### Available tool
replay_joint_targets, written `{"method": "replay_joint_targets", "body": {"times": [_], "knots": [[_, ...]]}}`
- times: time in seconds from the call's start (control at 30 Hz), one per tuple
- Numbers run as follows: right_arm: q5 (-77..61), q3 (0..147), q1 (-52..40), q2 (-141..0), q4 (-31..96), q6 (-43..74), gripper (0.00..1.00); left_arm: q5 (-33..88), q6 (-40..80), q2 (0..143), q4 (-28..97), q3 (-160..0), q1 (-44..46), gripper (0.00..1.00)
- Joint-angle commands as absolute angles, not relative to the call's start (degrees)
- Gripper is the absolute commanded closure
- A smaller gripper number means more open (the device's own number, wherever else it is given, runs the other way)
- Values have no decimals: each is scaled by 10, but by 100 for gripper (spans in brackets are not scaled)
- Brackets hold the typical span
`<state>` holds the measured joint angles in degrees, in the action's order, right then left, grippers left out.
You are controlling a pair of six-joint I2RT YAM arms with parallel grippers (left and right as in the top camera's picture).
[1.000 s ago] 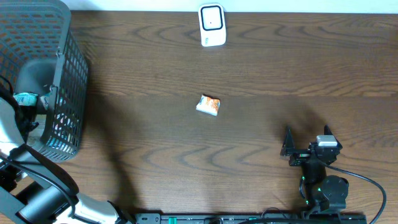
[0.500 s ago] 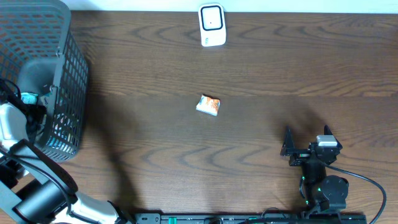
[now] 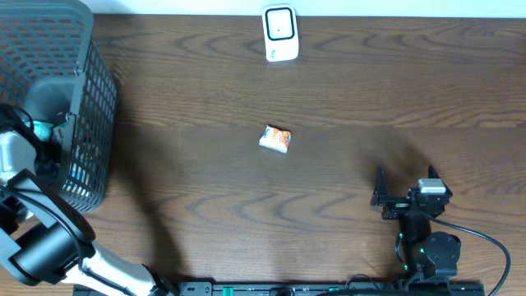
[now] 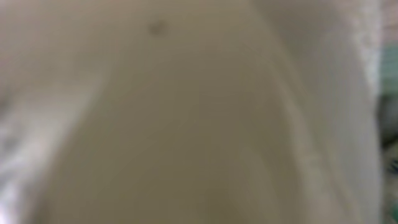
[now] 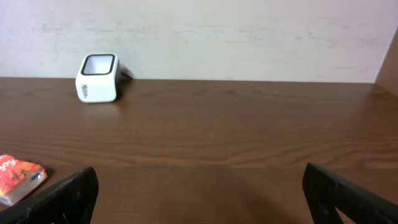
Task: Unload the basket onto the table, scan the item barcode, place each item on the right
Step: 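Reach the left gripper back into the basket and grasp the yellow bag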
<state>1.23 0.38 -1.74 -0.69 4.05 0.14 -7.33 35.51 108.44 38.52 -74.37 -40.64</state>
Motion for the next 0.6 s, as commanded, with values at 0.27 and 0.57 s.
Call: {"method": "replay_joint_targets", "body": {"times": [0.27, 0.57], "knots": [[13, 3, -19, -3, 43, -5, 1, -79, 413, 968, 393, -739, -410, 93], [13, 3, -19, -3, 43, -5, 1, 77, 445, 808, 317, -739, -410, 93]]}}
